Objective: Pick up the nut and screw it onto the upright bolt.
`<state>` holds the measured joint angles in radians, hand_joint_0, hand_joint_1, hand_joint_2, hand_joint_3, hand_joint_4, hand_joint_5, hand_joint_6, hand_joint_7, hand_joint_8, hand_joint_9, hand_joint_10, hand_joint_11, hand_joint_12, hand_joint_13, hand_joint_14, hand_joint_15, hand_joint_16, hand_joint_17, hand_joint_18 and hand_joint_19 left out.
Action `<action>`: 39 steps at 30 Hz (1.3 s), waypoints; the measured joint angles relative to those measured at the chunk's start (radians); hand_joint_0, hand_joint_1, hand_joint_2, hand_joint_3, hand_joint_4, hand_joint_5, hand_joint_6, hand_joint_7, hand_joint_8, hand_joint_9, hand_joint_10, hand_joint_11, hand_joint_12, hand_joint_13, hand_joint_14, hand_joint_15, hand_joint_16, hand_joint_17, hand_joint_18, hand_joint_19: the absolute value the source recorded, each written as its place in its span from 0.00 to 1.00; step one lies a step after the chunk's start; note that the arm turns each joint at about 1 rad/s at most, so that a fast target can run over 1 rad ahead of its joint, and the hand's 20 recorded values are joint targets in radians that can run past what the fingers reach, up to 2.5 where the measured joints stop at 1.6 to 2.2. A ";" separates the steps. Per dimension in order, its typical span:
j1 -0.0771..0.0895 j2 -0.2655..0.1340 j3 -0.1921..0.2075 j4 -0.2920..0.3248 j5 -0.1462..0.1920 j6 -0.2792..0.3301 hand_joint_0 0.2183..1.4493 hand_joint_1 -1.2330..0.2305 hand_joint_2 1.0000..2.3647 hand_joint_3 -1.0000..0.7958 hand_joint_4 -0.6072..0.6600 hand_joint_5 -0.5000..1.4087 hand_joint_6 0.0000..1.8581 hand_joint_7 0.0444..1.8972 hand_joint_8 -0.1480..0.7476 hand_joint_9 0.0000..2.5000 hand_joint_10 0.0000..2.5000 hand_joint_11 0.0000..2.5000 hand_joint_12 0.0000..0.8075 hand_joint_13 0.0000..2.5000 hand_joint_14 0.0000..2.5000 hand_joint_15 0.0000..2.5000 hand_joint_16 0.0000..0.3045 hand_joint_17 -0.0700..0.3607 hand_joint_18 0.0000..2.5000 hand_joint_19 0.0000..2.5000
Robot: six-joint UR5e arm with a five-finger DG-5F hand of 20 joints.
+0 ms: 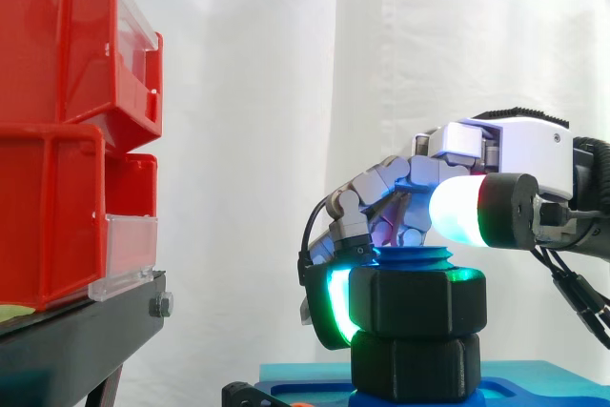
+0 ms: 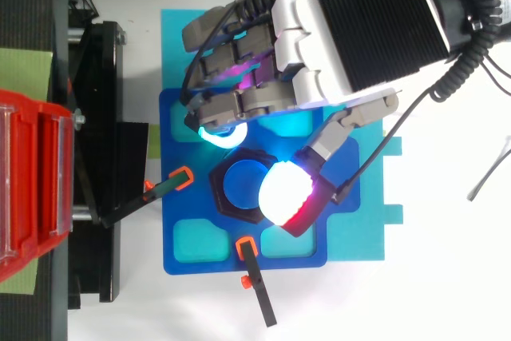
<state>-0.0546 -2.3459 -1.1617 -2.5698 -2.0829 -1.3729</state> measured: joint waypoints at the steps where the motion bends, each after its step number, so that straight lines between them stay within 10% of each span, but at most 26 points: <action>1: -0.002 0.000 0.000 0.000 -0.002 0.000 0.27 0.72 0.00 0.28 0.56 0.28 0.37 0.58 0.47 0.56 0.00 0.01 0.24 0.38 0.00 0.00 0.07 0.27 0.29 0.07; 14: -0.019 0.000 0.040 -0.006 -0.037 0.001 0.26 0.73 0.00 0.28 0.61 0.29 0.27 0.75 0.48 0.55 0.00 0.02 0.25 0.37 0.00 0.00 0.07 0.28 0.27 0.07; 28: -0.022 0.000 0.121 -0.034 -0.061 0.011 0.25 0.75 0.00 0.28 0.68 0.23 0.27 0.44 0.45 0.45 0.00 0.00 0.29 0.31 0.00 0.00 0.10 0.31 0.23 0.08; 39: 0.020 -0.001 0.038 0.032 0.013 0.013 0.25 0.75 0.00 0.28 0.68 0.22 0.27 0.41 0.44 0.42 0.00 0.00 0.31 0.29 0.00 0.00 0.10 0.32 0.21 0.08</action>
<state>-0.0345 -2.3465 -1.1238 -2.5376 -2.0698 -1.3599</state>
